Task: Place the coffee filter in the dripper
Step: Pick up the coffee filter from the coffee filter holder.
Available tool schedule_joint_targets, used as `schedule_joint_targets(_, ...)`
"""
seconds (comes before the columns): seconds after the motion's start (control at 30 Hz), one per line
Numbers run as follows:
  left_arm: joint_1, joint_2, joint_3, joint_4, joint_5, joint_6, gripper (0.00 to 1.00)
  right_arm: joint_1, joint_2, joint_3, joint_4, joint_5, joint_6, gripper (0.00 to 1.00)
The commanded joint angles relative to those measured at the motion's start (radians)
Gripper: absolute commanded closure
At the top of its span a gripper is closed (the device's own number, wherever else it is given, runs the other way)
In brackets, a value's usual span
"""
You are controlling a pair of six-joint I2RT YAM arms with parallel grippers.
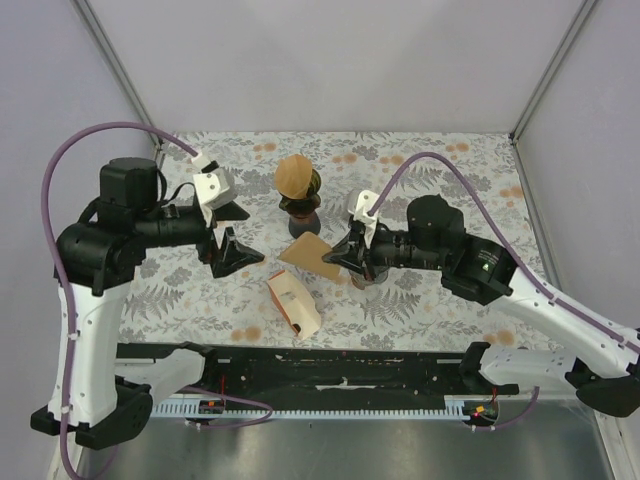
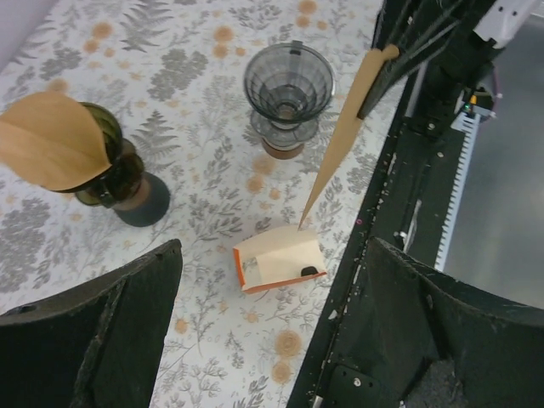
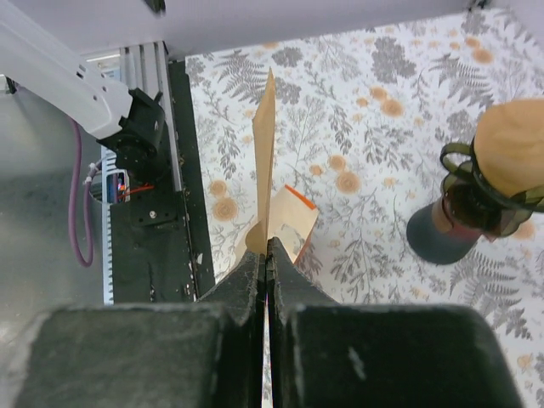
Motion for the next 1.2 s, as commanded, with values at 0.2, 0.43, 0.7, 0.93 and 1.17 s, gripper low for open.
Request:
schedule_joint_targets(0.2,-0.080,0.048,-0.151,0.112,0.117,-0.004,0.14,-0.058,0.090,0.165,0.017,-0.195,-0.057,1.00)
schedule_joint_targets(0.43,-0.155,0.083,-0.214,0.152,0.204,-0.029,0.65,-0.092,0.121,0.185,0.018,-0.210,-0.057,1.00)
schedule_joint_targets(0.7,-0.172,0.089,-0.230,0.178,0.161,-0.067,0.98,-0.132,0.131,0.164,0.020,-0.177,-0.065,0.91)
schedule_joint_targets(0.93,-0.173,0.081,-0.169,0.269,-0.324,-0.121,0.98,-0.189,0.065,0.130,0.026,-0.031,-0.019,0.25)
schedule_joint_targets(1.17,-0.184,0.028,-0.086,0.373,-0.854,0.238,0.98,-0.201,0.032,0.136,0.026,0.072,0.070,0.18)
